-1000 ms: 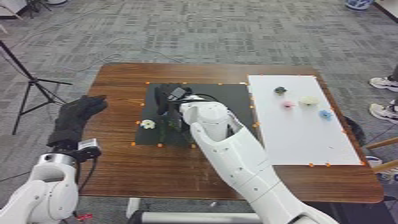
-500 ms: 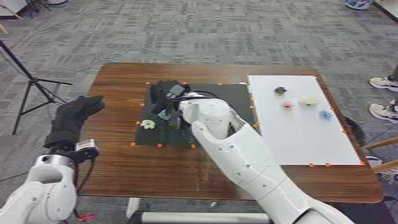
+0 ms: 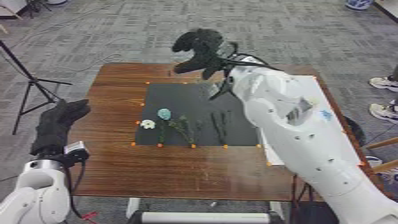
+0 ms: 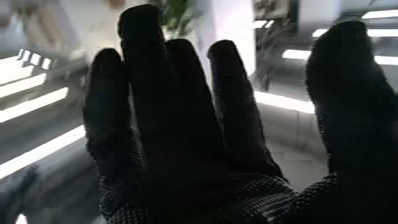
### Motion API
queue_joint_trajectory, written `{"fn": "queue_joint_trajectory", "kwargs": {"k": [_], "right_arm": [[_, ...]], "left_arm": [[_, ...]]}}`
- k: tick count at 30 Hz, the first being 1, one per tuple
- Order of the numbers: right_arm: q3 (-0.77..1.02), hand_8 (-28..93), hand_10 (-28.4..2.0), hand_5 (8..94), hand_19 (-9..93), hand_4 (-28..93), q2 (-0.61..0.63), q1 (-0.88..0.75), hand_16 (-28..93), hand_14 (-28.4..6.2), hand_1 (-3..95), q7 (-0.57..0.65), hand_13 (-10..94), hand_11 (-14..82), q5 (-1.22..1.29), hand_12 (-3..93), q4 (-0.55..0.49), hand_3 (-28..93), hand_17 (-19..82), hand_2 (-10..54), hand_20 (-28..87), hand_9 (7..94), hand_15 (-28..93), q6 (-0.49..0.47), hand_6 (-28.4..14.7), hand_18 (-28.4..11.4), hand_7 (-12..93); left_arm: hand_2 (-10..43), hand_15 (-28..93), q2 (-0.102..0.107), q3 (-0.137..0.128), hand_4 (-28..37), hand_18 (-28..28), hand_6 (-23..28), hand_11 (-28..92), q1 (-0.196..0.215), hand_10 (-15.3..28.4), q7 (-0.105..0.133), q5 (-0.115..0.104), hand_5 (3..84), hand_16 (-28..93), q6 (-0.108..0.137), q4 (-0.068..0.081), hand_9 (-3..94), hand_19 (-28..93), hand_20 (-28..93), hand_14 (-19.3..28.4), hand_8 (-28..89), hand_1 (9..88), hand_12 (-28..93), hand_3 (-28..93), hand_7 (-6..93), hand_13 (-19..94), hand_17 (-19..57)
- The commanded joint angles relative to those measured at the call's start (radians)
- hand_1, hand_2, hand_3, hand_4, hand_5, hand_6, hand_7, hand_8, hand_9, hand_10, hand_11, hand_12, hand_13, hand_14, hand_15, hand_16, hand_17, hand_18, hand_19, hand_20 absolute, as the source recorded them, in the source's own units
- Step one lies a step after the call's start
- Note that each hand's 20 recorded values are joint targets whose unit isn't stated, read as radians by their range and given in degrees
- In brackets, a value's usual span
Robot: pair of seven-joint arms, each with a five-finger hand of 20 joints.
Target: Arrange flowers
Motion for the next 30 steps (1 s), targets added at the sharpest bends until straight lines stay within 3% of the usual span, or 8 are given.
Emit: {"fn": "queue_joint_trajectory", "kwargs": {"k": [1, 6, 10, 15, 20, 30], "right_arm": [[0.27, -9, -15.2, 46.6, 57, -19, 0.258, -0.223, 25, -15.3, 26.8, 0.037, 54, 6.2, -0.008, 13.8, -0.067, 67, 24, -9.5, 41, 49.6, 29, 0.04, -2.3, -21.7, 14], [0.406, -8, -15.9, 40.3, 54, -23, 0.292, -0.338, 26, -16.8, 22.5, 0.052, 50, 4.7, -0.062, 14.6, -0.018, 68, 22, -9.5, 41, 41.5, 28, 0.06, -3.6, -22.3, 12], [0.486, -7, -16.2, 39.2, 54, -25, 0.297, -0.403, 26, -16.9, 19.7, 0.099, 50, 4.4, -0.06, 15.0, 0.037, 68, 22, -9.5, 42, 40.7, 28, 0.074, -3.9, -22.7, 11], [0.562, -7, -16.6, 41.6, 59, -26, 0.304, -0.487, 27, -16.3, 19.4, 0.136, 54, 5.5, -0.137, 15.5, 0.092, 68, 24, -9.5, 44, 44.9, 32, 0.129, -4.0, -23.1, 12], [0.651, -7, -16.3, 43.6, 62, -26, 0.285, -0.569, 26, -15.9, 19.9, 0.162, 56, 7.2, -0.162, 16.8, 0.112, 68, 25, -9.5, 46, 49.4, 35, 0.113, -4.0, -23.4, 13], [0.691, -8, -15.7, 48.1, 64, -27, 0.238, -0.628, 27, -15.2, 21.5, 0.169, 60, 11.5, -0.18, 18.0, 0.159, 68, 26, -9.5, 47, 56.8, 41, 0.098, -3.1, -23.1, 15]], "left_arm": [[31.7, 19, -0.029, -0.021, -28.3, 9.3, 2.3, 20, 0.045, 14.6, 0.002, 0.003, 58.4, -3, 0.006, -0.03, 57.5, 4, 17, 16.1, -8, 22.8, 11, 63, 16.8, 42, 9.7], [31.7, 19, -0.037, -0.017, -28.3, 9.3, 2.3, 21, 0.055, 14.5, 0.001, 0.005, 58.3, -3, 0.003, -0.034, 57.5, 4, 17, 16.2, -8, 22.2, 11, 64, 16.9, 42, 9.7], [31.3, 19, -0.041, -0.021, -28.3, 9.3, 2.3, 21, 0.071, 14.6, -0.004, 0.013, 58.4, -3, -0.004, -0.04, 57.4, 4, 18, 16.2, -8, 22.1, 11, 64, 16.8, 42, 9.7], [30.9, 19, -0.046, -0.023, -28.3, 9.3, 2.2, 21, 0.086, 14.7, -0.005, 0.016, 58.3, -3, -0.007, -0.047, 57.2, 4, 17, 16.1, -8, 22.3, 11, 64, 16.9, 42, 9.6], [30.7, 19, -0.048, -0.028, -28.3, 9.4, 2.2, 21, 0.096, 14.7, -0.007, 0.028, 58.2, -3, -0.013, -0.055, 57.2, 4, 17, 16.1, -8, 22.2, 11, 64, 16.9, 42, 9.6], [30.2, 19, -0.05, -0.027, -28.3, 9.4, 2.2, 21, 0.104, 14.7, -0.007, 0.031, 58.2, -3, -0.019, -0.062, 57.3, 4, 17, 16.3, -8, 22.7, 11, 64, 16.9, 42, 9.4]]}}
